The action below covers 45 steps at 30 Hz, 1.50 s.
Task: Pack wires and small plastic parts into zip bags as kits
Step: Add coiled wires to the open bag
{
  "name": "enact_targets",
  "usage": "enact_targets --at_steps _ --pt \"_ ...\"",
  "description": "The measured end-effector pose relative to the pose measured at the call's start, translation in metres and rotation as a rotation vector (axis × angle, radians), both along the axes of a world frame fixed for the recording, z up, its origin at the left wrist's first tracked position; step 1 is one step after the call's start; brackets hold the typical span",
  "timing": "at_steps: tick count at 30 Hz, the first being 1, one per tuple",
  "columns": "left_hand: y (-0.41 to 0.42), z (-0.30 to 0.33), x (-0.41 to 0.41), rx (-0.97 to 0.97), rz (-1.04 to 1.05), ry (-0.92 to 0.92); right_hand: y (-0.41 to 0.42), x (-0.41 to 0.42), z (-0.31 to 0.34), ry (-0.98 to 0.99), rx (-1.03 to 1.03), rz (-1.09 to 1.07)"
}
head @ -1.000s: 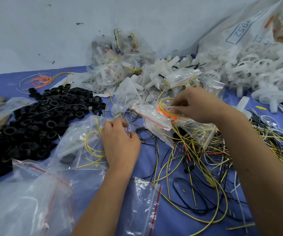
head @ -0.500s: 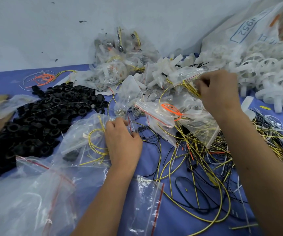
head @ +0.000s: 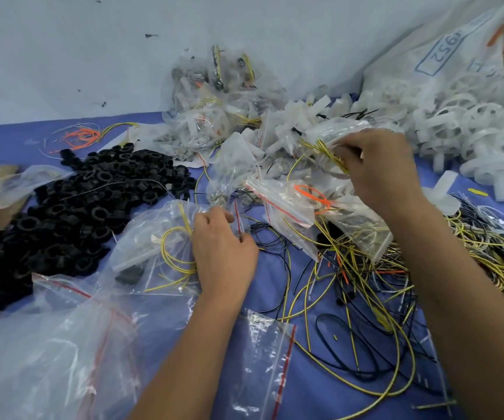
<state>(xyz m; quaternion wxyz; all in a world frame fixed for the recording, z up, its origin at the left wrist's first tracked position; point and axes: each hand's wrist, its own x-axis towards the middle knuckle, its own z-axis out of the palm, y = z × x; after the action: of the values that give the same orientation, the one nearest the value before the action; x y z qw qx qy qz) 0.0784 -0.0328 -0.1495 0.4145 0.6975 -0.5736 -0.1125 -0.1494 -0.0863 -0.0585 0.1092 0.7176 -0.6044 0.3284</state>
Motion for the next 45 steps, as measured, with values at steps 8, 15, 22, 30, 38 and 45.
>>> enact_targets --at_steps 8,15,22,30,38,45 --pt "0.001 0.0 0.0 0.006 -0.001 0.022 0.0 0.0 -0.002 -0.627 -0.034 0.02" --pt "0.001 0.0 -0.001 -0.049 -0.03 0.071 0.004 0.009 -0.011 -0.341 0.175 0.045" --pt "0.004 0.009 -0.008 -0.345 -0.157 0.244 0.011 0.019 -0.011 -0.493 0.344 0.244" --pt "0.008 0.011 -0.021 -0.103 -0.467 0.844 0.024 0.055 -0.013 -0.458 0.322 0.427" --pt "-0.002 0.009 -0.013 0.004 -0.344 1.194 0.029 0.06 -0.013 -0.471 0.201 0.338" --pt "-0.006 0.009 -0.003 0.014 -0.303 1.237 0.018 0.035 0.009 -0.637 -0.25 0.049"
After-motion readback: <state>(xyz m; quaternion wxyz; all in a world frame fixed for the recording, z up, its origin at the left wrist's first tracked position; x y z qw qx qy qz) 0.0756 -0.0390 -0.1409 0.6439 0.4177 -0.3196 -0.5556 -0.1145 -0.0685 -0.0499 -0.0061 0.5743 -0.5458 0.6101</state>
